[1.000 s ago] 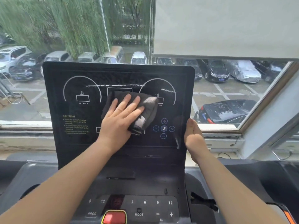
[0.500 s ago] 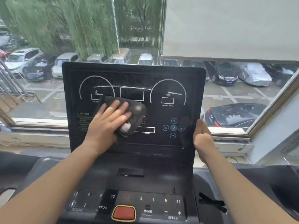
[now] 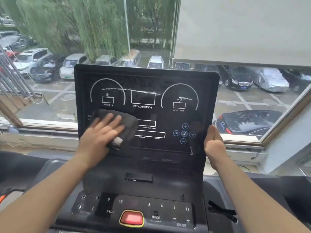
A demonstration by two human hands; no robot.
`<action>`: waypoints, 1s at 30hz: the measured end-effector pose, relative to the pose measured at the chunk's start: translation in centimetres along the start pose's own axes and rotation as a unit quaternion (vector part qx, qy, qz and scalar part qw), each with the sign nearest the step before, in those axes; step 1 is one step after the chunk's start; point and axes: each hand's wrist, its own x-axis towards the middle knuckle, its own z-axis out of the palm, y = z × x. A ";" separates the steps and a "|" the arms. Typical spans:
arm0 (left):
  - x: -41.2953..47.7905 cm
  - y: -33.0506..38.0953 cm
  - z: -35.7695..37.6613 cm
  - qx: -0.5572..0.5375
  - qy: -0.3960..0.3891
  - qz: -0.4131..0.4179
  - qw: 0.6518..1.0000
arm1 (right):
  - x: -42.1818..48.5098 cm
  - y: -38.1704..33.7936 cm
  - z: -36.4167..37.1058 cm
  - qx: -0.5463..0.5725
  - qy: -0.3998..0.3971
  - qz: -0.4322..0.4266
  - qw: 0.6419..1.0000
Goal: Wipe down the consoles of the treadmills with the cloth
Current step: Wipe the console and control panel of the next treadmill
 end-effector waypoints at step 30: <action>-2.8 -7.9 0.6 -0.127 0.037 -0.054 0.990 | -2.1 -15.8 12.8 -0.437 0.102 -0.433 0.782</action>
